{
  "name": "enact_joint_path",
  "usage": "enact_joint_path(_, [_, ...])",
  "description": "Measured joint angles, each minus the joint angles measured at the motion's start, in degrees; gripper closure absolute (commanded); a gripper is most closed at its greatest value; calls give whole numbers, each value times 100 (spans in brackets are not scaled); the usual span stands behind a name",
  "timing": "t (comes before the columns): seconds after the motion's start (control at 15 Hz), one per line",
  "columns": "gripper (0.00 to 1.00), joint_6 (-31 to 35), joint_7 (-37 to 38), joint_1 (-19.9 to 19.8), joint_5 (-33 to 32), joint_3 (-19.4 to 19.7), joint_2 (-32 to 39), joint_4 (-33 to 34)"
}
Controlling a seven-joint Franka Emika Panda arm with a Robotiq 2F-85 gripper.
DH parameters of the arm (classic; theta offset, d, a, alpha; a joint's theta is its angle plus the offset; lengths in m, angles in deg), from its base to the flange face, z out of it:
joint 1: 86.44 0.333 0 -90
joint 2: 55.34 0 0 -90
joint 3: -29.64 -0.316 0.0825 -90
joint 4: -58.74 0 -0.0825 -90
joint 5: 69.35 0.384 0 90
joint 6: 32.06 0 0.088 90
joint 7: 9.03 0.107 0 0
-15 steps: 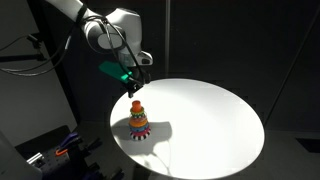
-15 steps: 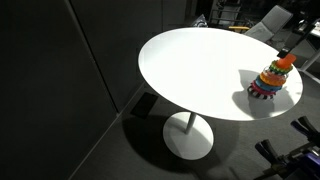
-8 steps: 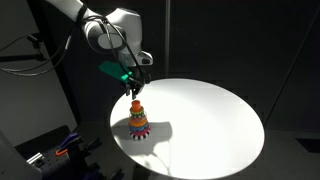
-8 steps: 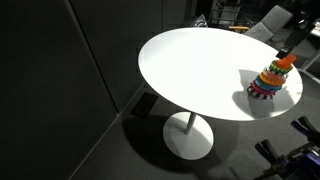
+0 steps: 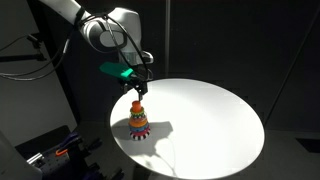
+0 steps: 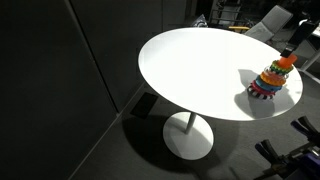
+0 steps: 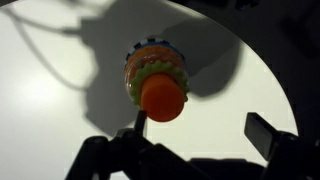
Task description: Pick up the lime green ring and put it on the ring holder
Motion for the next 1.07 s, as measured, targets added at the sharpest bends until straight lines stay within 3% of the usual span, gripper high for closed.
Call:
enact_joint_path(0.4, [0, 10, 338, -1, -497, -2, -51, 0])
enact_joint_path(1.07, [0, 11, 370, -1, -522, -2, -66, 0])
